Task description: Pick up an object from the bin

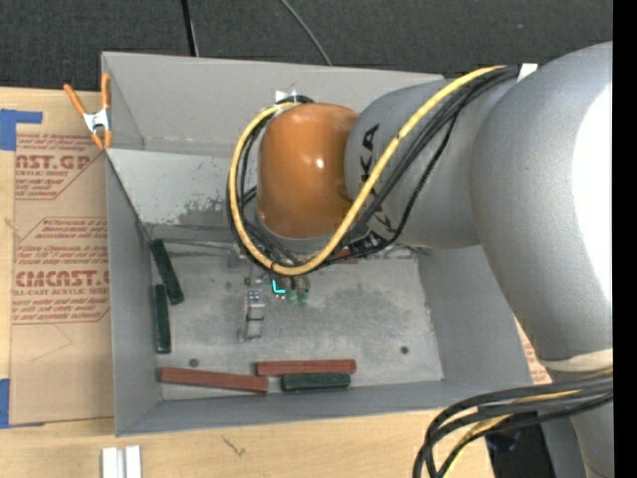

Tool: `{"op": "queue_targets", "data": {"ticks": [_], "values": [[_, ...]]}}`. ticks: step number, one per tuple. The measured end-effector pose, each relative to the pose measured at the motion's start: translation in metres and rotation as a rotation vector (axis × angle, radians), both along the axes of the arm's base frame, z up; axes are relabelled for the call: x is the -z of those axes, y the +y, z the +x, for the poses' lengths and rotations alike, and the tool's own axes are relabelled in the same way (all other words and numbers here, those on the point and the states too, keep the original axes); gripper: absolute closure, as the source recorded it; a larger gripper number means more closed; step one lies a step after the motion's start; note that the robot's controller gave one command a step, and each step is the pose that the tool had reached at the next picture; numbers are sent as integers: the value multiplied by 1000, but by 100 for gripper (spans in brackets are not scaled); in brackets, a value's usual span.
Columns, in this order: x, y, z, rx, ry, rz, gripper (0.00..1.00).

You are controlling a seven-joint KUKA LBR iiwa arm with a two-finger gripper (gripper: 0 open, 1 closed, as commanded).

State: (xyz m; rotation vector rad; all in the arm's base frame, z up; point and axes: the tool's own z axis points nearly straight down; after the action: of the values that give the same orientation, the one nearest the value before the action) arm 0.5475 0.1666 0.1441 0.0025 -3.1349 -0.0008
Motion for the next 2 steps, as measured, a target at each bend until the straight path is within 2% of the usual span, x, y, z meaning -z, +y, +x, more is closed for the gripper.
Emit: {"op": "queue_targets", "data": {"ticks": [1,2], "values": [[-4,-1,2,1,-7,1,0],[2,-31,-8,51,-8,3,0]]}}
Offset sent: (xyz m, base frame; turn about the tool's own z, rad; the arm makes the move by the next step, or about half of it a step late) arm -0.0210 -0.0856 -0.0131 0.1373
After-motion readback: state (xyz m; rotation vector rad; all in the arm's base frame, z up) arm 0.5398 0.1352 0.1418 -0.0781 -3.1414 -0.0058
